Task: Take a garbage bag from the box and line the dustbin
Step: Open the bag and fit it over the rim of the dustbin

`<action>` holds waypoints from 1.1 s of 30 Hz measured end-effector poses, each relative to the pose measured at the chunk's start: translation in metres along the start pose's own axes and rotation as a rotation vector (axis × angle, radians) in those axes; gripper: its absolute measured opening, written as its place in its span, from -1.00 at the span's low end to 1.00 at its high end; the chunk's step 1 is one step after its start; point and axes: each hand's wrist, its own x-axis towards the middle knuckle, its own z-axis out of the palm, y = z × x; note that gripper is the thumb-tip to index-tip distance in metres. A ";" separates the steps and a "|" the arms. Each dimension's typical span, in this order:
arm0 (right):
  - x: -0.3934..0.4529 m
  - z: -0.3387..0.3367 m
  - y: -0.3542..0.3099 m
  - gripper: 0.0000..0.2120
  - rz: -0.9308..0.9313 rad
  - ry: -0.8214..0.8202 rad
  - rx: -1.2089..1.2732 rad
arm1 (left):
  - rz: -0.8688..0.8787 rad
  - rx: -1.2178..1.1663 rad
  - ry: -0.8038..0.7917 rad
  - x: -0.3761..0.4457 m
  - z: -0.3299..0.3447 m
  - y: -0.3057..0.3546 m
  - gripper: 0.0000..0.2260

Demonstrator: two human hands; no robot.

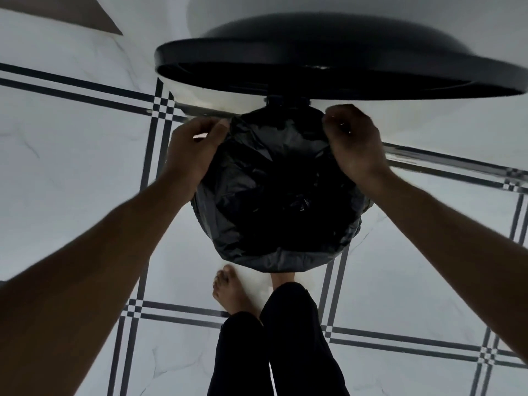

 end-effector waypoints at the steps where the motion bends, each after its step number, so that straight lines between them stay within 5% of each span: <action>1: 0.002 0.006 -0.003 -0.71 -0.042 -0.066 -0.035 | 0.048 0.005 -0.033 0.004 -0.003 0.011 -0.74; 5: 0.024 0.014 0.002 -0.92 0.017 -0.126 0.052 | -0.100 -0.048 -0.162 0.026 0.002 0.022 -0.40; 8: 0.033 0.009 0.001 -0.88 0.017 -0.227 0.064 | -0.562 -0.049 0.073 -0.025 0.058 -0.120 0.13; 9: 0.036 0.008 0.001 -0.84 -0.004 -0.257 0.064 | -0.662 -0.085 0.067 -0.059 0.087 -0.192 0.15; 11: 0.037 0.004 -0.001 -0.82 0.011 -0.308 0.083 | -0.704 -0.129 -0.020 -0.104 0.131 -0.318 -0.38; 12: 0.036 0.001 0.000 -0.83 0.040 -0.327 0.119 | -0.656 -0.008 0.115 -0.107 0.144 -0.362 -0.67; 16: 0.021 -0.004 0.014 -0.85 0.201 -0.149 0.326 | -0.416 0.272 0.326 -0.081 0.155 -0.420 -0.64; 18: -0.003 -0.007 0.029 -0.75 0.185 0.070 0.229 | -0.449 -0.018 0.326 -0.050 0.108 -0.366 -0.67; 20: -0.033 -0.010 0.041 -0.75 0.227 0.223 0.221 | -0.575 -0.254 0.270 -0.027 0.038 -0.224 -0.84; 21: -0.047 -0.011 0.047 -0.77 0.271 0.248 0.276 | -0.524 -0.161 0.289 -0.039 0.022 -0.147 -0.89; 23: -0.071 -0.007 0.054 -0.78 0.329 0.167 0.414 | -0.430 -0.389 0.263 -0.078 0.000 -0.066 -0.85; 26: -0.076 -0.004 0.055 -0.76 0.365 0.083 0.523 | -0.510 -0.592 0.113 -0.105 0.005 -0.041 -0.71; 33: -0.055 -0.014 0.058 -0.68 0.482 -0.013 0.622 | -0.657 -0.681 0.245 -0.115 0.011 -0.040 -0.79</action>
